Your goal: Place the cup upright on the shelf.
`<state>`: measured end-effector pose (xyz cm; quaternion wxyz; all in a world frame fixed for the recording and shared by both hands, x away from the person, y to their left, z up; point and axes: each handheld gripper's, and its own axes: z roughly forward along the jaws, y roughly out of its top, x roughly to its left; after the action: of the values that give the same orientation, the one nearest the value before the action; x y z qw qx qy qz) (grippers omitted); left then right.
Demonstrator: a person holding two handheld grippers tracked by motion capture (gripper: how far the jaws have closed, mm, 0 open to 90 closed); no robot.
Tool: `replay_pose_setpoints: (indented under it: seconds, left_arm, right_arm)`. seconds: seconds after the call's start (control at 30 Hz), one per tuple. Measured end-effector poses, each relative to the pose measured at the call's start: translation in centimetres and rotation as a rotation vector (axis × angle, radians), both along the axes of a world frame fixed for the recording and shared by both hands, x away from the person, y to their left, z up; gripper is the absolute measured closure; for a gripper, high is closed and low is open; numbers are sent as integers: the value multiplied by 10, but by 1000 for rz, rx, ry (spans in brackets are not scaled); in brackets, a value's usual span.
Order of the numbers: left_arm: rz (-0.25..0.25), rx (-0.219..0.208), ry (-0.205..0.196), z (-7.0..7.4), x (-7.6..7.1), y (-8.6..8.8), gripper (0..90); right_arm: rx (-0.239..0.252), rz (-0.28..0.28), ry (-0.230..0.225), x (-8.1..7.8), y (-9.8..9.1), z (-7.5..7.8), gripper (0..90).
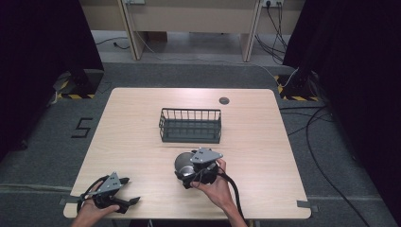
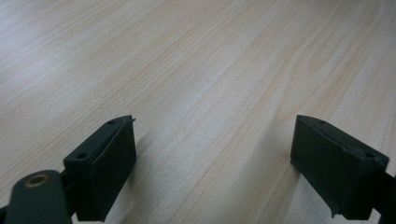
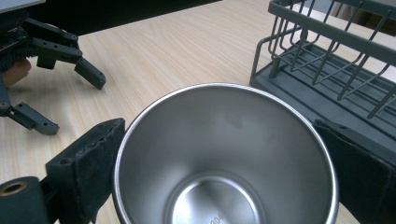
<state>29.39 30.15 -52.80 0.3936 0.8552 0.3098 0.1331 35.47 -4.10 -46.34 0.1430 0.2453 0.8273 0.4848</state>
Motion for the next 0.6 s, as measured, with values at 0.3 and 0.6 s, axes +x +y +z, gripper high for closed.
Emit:
replay_pose_setpoints:
  seconds: [0.3, 0.6]
  left_arm:
    - [1, -1, 0, 0, 0, 0, 136]
    - [1, 0, 0, 0, 0, 0, 136]
  right_arm:
    - [37, -11, -4, 8, -8, 11, 61]
    - [62, -15, -14, 23, -16, 34, 62]
